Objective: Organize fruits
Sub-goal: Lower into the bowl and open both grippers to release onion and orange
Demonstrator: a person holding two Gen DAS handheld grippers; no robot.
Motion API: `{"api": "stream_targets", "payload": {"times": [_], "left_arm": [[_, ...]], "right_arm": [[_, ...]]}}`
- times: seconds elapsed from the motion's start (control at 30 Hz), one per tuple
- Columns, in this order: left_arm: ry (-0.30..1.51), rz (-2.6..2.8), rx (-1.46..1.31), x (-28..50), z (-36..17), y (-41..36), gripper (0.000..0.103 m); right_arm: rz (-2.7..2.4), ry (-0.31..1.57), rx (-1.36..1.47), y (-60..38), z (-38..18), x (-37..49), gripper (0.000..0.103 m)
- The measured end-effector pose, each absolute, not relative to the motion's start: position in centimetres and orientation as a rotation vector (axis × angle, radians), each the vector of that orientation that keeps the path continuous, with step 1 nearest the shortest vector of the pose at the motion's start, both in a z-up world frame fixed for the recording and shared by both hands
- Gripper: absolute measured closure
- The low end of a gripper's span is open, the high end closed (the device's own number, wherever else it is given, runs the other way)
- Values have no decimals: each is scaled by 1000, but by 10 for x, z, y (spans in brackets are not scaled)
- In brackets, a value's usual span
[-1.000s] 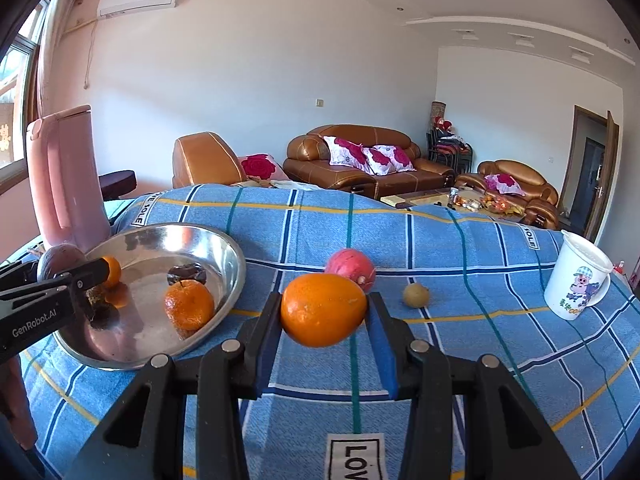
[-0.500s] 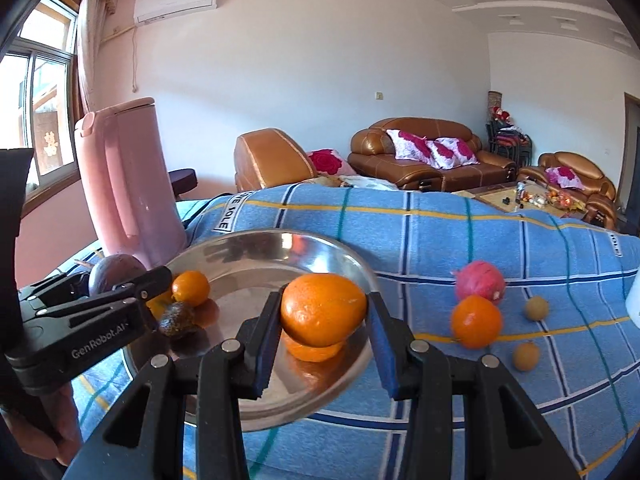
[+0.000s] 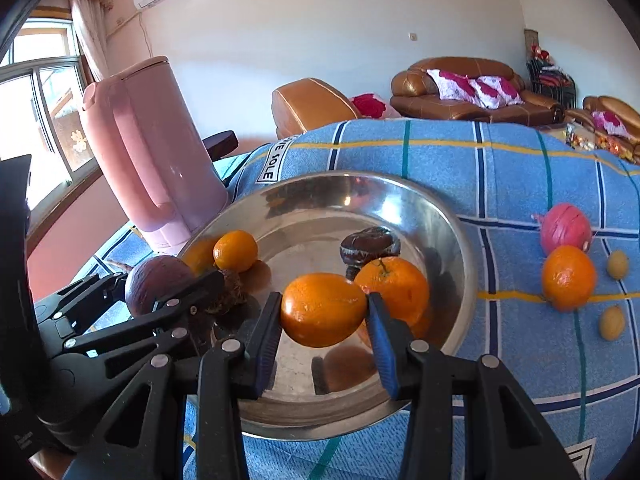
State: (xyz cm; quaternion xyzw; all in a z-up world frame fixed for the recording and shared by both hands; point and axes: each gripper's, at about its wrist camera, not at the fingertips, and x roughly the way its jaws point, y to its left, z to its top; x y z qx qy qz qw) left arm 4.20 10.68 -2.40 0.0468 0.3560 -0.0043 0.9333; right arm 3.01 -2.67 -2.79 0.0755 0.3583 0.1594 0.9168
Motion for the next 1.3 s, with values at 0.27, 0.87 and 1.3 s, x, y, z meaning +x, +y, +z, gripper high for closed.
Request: {"api": "stream_targets", "payload": {"times": [0.27,0.87,1.3], "left_arm": [[721,11,149,42,-26,99,51],[738,18,304,42,-42,71,51],[628,56,258,29,-26,74,0]], "right_arm": [[351,753,179,-30,-30,28,59],[337,740,159,-33,-25,21,58],[207,557,166,-61,-4,2,37]]}}
